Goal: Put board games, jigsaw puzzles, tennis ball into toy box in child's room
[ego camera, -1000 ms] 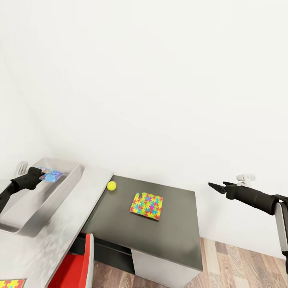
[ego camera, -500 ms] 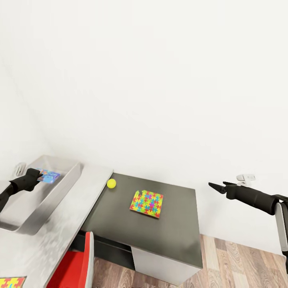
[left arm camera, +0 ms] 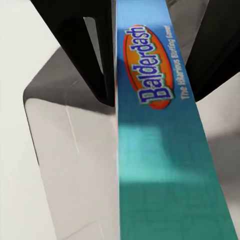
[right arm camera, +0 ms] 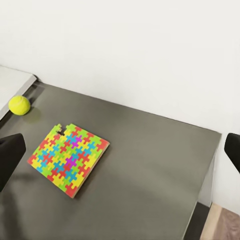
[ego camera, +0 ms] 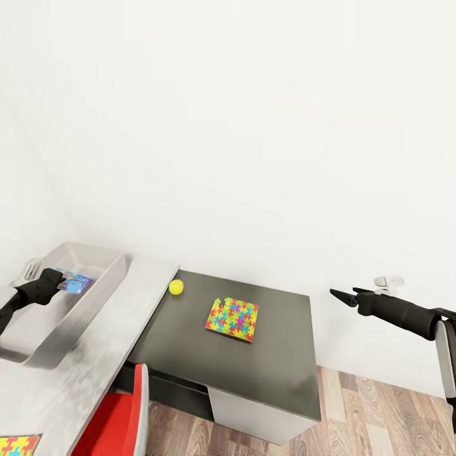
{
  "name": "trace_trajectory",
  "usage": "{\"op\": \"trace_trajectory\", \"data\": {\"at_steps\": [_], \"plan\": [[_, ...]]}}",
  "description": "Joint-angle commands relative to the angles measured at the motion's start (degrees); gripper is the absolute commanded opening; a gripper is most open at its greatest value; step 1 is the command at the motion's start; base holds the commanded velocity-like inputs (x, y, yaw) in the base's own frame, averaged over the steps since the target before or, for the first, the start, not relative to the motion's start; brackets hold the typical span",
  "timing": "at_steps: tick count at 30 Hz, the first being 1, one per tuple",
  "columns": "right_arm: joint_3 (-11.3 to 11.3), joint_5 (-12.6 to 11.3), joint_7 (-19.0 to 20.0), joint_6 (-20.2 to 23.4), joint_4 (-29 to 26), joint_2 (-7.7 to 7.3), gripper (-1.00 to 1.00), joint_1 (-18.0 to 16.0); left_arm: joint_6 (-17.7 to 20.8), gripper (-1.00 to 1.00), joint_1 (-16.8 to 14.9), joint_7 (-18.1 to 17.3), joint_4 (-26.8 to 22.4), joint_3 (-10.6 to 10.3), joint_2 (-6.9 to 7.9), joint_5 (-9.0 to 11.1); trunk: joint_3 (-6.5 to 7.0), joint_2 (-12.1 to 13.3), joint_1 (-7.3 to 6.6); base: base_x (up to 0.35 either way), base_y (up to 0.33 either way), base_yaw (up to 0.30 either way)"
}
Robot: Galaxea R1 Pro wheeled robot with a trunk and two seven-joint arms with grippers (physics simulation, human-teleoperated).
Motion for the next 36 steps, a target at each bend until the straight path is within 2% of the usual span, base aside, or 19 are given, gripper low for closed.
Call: {"op": "trace_trajectory", "data": {"at_steps": [1, 9, 12, 22, 36], "plan": [[-0.07, 0.2, 0.37, 0.37, -0.04, 0.0, 1.0, -0.07, 0.38, -1.0, -0.21, -0.14, 0.03, 0.44, -0.02, -0.06, -0.2, -0.12, 0.03, 0.0, 0.0, 0.0], [-0.05, 0.2, 0.37, 0.23, -0.04, 0.07, 1.0, -0.07, 0.25, -1.0, -7.42, -0.13, 1.45, 0.09, -1.02, -0.3, -0.94, -0.12, 0.03, 0.0, 0.0, 0.0], [-0.06, 0.2, 0.37, 0.21, -0.04, 0.04, 1.0, -0.07, 0.23, -1.0, -8.49, -0.13, 1.68, 0.04, -1.06, -0.35, -1.21, -0.12, 0.03, 0.0, 0.0, 0.0], [-0.15, 0.2, 0.37, 0.2, -0.04, -0.11, 1.0, -0.07, 0.15, -1.0, -8.98, -0.14, 1.78, 0.09, -1.15, -2.68, -2.12, -0.12, 0.03, 0.0, 0.0, 0.0], [-0.68, 0.2, 0.53, 0.43, -0.04, -0.45, 1.0, -0.51, 0.17, -1.0, -10.12, -1.25, 1.78, 0.12, -1.31, -2.82, -3.41, -0.12, 0.03, 0.0, 0.0, 0.0]]}}
